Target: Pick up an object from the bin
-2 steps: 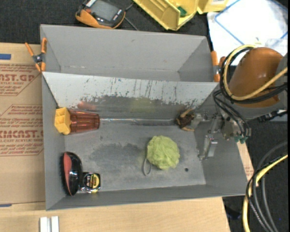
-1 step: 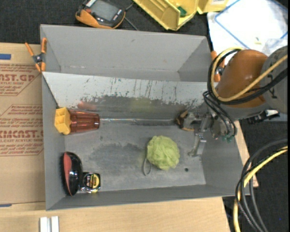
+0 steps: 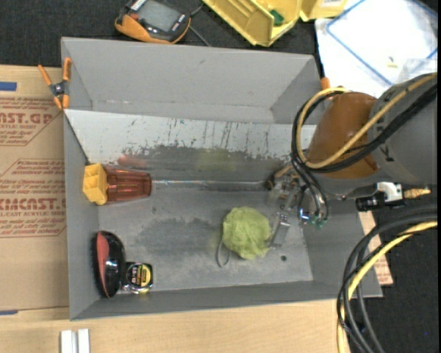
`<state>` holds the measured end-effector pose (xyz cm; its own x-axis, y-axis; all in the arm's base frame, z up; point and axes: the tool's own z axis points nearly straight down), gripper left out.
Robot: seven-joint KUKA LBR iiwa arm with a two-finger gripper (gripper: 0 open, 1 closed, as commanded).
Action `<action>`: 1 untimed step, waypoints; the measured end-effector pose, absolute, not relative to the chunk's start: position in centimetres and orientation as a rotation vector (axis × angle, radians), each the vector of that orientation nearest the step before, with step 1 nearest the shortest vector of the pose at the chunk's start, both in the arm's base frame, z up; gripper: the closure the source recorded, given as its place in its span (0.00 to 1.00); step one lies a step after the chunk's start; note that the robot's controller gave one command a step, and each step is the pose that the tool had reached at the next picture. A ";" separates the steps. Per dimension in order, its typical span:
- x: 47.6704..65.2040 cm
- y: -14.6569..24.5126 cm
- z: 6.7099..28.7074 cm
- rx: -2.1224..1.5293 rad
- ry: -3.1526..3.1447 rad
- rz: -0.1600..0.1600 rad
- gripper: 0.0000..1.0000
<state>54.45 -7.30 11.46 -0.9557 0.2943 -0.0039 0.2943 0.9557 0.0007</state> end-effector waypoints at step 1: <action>54.3 -7.3 10.6 0.392 3.105 -0.002 0.00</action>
Offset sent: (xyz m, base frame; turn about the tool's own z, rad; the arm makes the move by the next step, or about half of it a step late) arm 0.0030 0.0606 0.0025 -0.0012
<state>54.31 -7.29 10.64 -0.9685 0.2488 -0.0117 0.2488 0.9686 0.0002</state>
